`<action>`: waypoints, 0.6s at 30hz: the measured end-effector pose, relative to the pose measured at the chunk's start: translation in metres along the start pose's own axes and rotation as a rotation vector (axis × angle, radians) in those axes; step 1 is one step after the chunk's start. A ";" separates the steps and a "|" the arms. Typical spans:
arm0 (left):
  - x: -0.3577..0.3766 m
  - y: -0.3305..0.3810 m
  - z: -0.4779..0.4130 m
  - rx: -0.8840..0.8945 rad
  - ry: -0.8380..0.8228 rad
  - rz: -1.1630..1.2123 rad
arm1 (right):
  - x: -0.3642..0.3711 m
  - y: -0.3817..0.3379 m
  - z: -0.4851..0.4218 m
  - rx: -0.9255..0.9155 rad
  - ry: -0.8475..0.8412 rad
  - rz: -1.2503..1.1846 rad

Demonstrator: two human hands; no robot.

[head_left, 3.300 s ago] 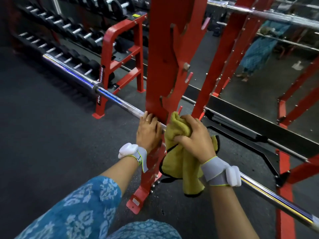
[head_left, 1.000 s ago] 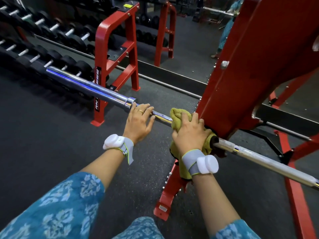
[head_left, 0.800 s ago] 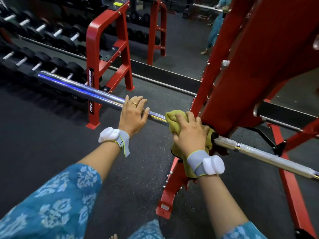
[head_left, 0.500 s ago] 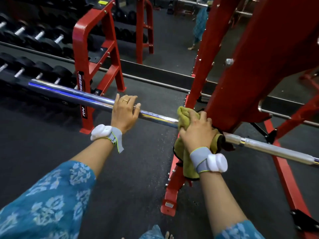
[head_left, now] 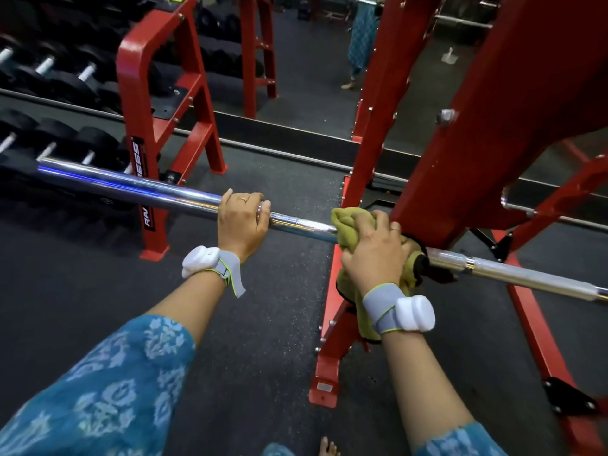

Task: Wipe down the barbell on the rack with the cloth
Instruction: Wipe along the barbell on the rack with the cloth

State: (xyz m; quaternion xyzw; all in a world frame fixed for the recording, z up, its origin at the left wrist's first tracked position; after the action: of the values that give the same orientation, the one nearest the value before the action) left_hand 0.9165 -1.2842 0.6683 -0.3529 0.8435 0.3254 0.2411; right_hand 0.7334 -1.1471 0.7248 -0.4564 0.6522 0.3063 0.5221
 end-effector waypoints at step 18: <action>0.004 0.002 0.001 -0.036 0.060 -0.037 | 0.010 0.004 0.013 -0.173 0.086 0.002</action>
State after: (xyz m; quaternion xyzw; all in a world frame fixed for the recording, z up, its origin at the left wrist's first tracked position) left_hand 0.9122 -1.2841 0.6659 -0.3823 0.8376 0.3255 0.2153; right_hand 0.7344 -1.1368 0.7117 -0.5118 0.6457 0.3419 0.4519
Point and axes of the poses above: each hand's wrist, its own z-axis away from the middle knuckle, its own x-axis out of the palm, y = z × x, the point moved 2 cm from there along -z, towards the middle knuckle, and after that the axes turned 5 degrees about z, right-handed, at the moved point
